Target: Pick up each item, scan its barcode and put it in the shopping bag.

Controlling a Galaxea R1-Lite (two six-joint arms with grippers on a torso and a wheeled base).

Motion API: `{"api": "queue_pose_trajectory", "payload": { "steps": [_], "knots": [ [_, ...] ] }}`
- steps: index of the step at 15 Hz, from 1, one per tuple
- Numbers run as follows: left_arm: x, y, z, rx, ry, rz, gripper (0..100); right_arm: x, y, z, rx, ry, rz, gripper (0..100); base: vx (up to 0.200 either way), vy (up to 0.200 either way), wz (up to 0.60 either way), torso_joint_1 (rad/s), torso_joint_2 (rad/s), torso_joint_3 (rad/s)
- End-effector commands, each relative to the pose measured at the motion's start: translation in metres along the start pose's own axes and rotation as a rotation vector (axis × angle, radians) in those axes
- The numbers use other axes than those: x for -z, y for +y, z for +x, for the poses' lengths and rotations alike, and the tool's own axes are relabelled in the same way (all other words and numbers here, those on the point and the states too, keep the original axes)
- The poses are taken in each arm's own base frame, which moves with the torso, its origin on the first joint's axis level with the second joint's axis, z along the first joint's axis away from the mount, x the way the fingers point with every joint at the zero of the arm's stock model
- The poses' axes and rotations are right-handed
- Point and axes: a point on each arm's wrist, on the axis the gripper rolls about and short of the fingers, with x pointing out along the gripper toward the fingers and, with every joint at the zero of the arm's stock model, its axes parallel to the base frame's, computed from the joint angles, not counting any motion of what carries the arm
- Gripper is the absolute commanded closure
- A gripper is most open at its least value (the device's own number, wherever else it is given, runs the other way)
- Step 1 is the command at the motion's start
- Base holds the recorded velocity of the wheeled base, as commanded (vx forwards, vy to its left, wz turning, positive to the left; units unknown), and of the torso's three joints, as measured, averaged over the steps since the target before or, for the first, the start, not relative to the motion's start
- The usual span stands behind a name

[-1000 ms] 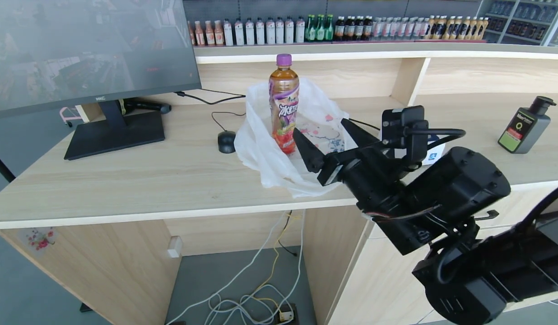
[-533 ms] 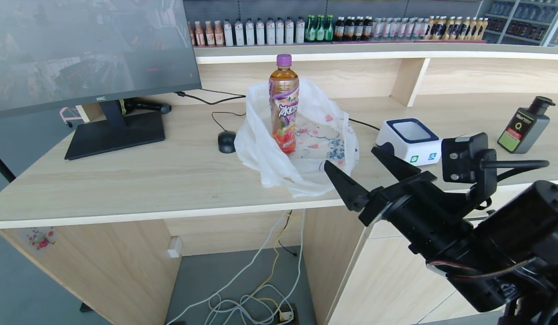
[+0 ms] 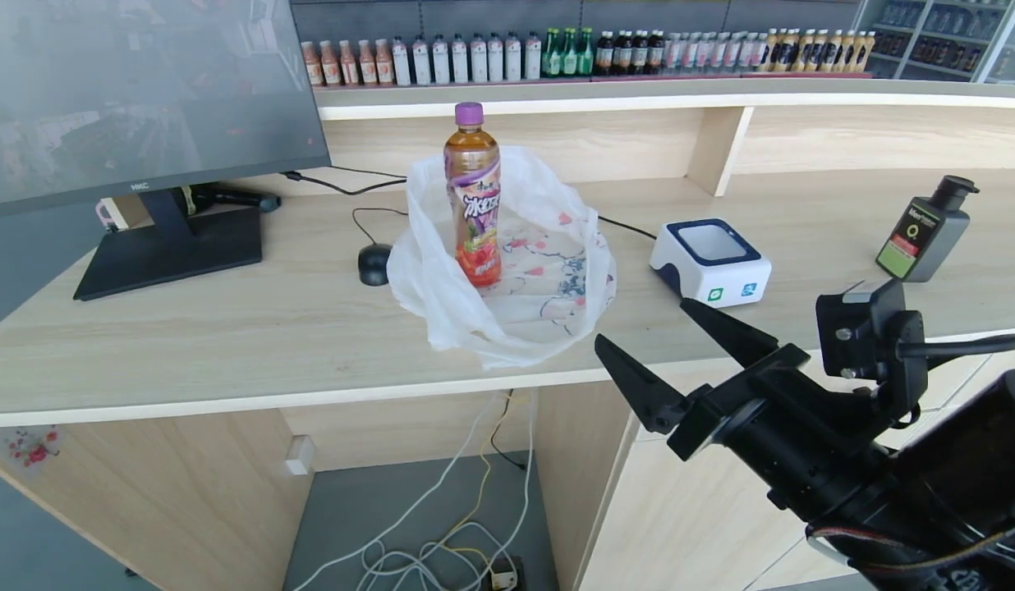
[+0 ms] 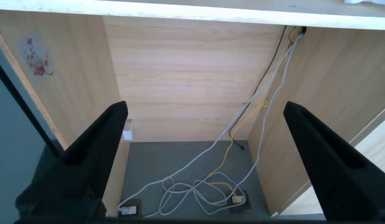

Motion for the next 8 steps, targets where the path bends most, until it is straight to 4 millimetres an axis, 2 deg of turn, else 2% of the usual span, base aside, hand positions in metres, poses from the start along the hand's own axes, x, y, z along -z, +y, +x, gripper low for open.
{"api": "queue_pose_trajectory", "payload": {
  "steps": [1,8],
  "knots": [
    [0.0,0.0,0.0,0.0,-0.002,0.001,0,0.001,0.0,0.0,0.001,0.007,-0.002,0,0.0,-0.2,0.0,-0.002,0.01,0.002],
    [0.0,0.0,0.0,0.0,-0.002,-0.003,0,-0.003,-0.001,-0.012,-0.005,0.006,0.0,0,0.0,-0.2,0.0,-0.002,0.0,0.002]
  ]
}}
